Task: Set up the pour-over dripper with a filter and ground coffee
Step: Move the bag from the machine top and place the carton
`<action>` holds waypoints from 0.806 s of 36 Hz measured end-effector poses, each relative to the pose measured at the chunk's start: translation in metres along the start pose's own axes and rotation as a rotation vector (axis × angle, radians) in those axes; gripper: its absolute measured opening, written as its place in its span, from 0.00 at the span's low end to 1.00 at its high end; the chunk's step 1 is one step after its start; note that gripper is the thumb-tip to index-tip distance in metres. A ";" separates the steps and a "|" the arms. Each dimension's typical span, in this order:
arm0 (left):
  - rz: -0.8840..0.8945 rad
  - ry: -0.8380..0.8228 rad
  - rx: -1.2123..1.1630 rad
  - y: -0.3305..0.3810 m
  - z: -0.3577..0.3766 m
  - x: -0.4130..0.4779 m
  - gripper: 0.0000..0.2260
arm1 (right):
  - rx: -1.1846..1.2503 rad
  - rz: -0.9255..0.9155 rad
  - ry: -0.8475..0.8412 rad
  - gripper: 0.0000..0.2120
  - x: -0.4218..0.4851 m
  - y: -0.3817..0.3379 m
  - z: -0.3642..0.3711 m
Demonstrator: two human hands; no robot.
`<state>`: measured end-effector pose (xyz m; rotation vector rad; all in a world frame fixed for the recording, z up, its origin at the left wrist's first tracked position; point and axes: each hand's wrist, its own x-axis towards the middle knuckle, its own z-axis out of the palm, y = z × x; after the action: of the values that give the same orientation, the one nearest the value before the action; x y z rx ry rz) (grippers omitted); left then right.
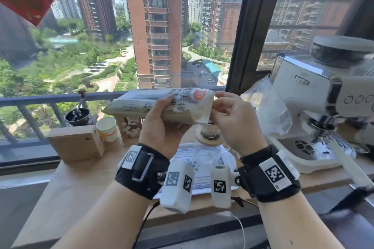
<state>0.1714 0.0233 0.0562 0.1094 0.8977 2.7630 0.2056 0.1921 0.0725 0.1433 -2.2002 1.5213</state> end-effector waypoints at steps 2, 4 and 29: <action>-0.001 -0.002 -0.004 0.001 0.000 0.000 0.14 | 0.028 0.017 -0.002 0.04 -0.001 0.000 -0.001; 0.002 -0.004 -0.006 0.002 -0.001 0.002 0.14 | 0.077 0.033 0.001 0.04 -0.001 0.000 -0.003; 0.013 0.035 0.013 0.000 -0.007 -0.015 0.13 | 0.112 0.093 -0.048 0.07 -0.005 -0.002 0.010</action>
<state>0.1846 0.0154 0.0510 0.0690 0.9268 2.7793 0.2073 0.1816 0.0693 0.1154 -2.1859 1.7097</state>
